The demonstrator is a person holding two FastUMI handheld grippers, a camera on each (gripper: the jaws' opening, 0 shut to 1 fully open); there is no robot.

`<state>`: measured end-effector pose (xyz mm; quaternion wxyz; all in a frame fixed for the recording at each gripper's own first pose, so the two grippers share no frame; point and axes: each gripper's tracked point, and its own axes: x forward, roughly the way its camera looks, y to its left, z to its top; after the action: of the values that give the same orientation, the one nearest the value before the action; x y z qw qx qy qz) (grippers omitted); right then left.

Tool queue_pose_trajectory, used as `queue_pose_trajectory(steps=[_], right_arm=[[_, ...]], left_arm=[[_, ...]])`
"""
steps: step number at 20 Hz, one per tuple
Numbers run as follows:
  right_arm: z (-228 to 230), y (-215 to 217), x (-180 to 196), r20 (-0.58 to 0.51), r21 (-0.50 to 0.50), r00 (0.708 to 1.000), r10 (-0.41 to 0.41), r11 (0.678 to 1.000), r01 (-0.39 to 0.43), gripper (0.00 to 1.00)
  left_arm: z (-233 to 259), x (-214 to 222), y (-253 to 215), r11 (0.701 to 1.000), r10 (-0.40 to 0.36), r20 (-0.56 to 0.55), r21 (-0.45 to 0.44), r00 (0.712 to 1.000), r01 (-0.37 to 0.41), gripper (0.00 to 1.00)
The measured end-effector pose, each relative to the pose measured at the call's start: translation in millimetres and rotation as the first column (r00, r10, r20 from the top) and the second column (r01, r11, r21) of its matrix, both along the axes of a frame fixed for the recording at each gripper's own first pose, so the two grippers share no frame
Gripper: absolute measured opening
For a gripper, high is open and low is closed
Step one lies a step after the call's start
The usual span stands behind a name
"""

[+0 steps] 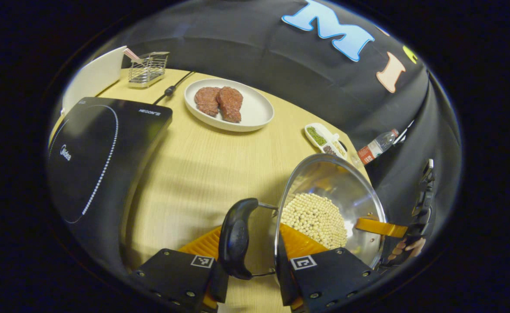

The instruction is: First push the handle of the pot to place it horizontally, then grasp the pot with both hands and set it on the induction cooktop.

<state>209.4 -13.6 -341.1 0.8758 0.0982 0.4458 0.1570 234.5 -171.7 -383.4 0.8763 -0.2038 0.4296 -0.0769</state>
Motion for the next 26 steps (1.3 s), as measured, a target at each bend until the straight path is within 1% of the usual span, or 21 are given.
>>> queue_pose_trajectory(steps=[1, 2, 4, 5, 6, 7, 9, 10, 11, 12, 13, 15, 16, 19, 20, 21, 22, 23, 24, 25, 26], right_arm=[[7, 1, -5, 0.008, 0.002, 1.000, -0.002, 1.000, 0.002, 0.53], [13, 3, -10, 0.013, 0.004, 1.000, -0.005, 1.000, 0.005, 0.51], [25, 7, -25, 0.020, 0.009, 1.000, -0.014, 1.000, 0.014, 0.51], [30, 9, -34, 0.019, 0.011, 1.000, -0.017, 1.000, 0.017, 0.53], [35, 12, -42, 0.019, 0.017, 1.000, -0.023, 1.000, 0.023, 0.53], [41, 16, -52, 0.017, 0.022, 0.999, -0.028, 0.999, 0.027, 0.53], [51, 23, -67, 0.012, 0.028, 0.999, -0.036, 0.999, 0.036, 0.53], [57, 28, -74, 0.016, 0.030, 0.999, -0.040, 0.999, 0.040, 0.51], [63, 33, -80, 0.022, 0.030, 0.999, -0.043, 0.999, 0.043, 0.53], [70, 40, -85, 0.032, 0.033, 0.998, -0.046, 0.998, 0.045, 0.50], [76, 46, -91, 0.041, 0.034, 0.998, -0.045, 0.998, 0.044, 0.50], [86, 61, -99, 0.057, 0.035, 0.998, -0.035, 0.999, 0.033, 0.53], [91, 72, -102, 0.062, 0.039, 0.998, -0.030, 0.999, 0.028, 0.51], [101, 102, -111, 0.073, 0.042, 0.997, -0.015, 0.999, 0.012, 0.53], [104, 112, -113, 0.072, 0.044, 0.997, -0.010, 0.999, 0.007, 0.50], [106, 118, -118, 0.068, 0.045, 0.998, -0.006, 0.999, 0.003, 0.53], [107, 129, -120, 0.063, 0.044, 0.998, 0.000, 0.999, -0.003, 0.50], [108, 138, -123, 0.059, 0.044, 0.998, 0.005, 0.999, -0.007, 0.50], [108, 148, -126, 0.056, 0.044, 0.998, 0.011, 0.999, -0.014, 0.51], [110, 158, -128, 0.054, 0.043, 0.998, 0.019, 0.999, -0.022, 0.53], [112, 167, -128, 0.054, 0.045, 0.998, 0.026, 0.999, -0.028, 0.50]], left_arm=[[7, -3, 3, 1.000, -0.001, 0.007, 0.002, 1.000, 0.001, 0.48], [14, -8, 5, 1.000, -0.003, 0.012, 0.002, 1.000, 0.003, 0.48], [30, -18, 12, 1.000, -0.011, 0.027, 0.006, 1.000, 0.011, 0.48], [37, -23, 17, 1.000, -0.015, 0.032, 0.008, 0.999, 0.015, 0.48], [46, -30, 22, 1.000, -0.020, 0.040, 0.011, 0.999, 0.019, 0.48], [54, -35, 27, 1.000, -0.023, 0.049, 0.013, 0.999, 0.022, 0.53], [70, -44, 37, 0.999, -0.029, 0.078, 0.015, 0.996, 0.028, 0.53], [77, -48, 43, 0.999, -0.036, 0.084, 0.014, 0.996, 0.035, 0.44], [81, -53, 50, 0.999, -0.037, 0.086, 0.007, 0.996, 0.036, 0.52], [87, -56, 58, 0.999, -0.037, 0.093, 0.003, 0.995, 0.037, 0.53], [95, -61, 68, 0.999, -0.039, 0.101, 0.002, 0.994, 0.039, 0.53], [106, -68, 88, 0.999, -0.032, 0.107, 0.002, 0.994, 0.032, 0.52], [111, -70, 98, 1.000, -0.027, 0.113, 0.003, 0.993, 0.027, 0.53], [124, -78, 133, 1.000, -0.008, 0.123, 0.004, 0.992, 0.007, 0.52], [127, -80, 145, 1.000, -0.001, 0.125, 0.005, 0.992, 0.001, 0.52], [128, -82, 156, 1.000, 0.003, 0.125, 0.007, 0.992, -0.004, 0.44], [130, -85, 168, 1.000, 0.009, 0.124, 0.009, 0.992, -0.010, 0.48], [132, -87, 179, 1.000, 0.016, 0.124, 0.009, 0.992, -0.017, 0.52], [133, -90, 190, 1.000, 0.023, 0.125, 0.010, 0.992, -0.025, 0.52], [134, -92, 201, 0.999, 0.028, 0.126, 0.011, 0.992, -0.030, 0.48], [136, -94, 212, 0.999, 0.037, 0.130, 0.010, 0.991, -0.038, 0.44]])
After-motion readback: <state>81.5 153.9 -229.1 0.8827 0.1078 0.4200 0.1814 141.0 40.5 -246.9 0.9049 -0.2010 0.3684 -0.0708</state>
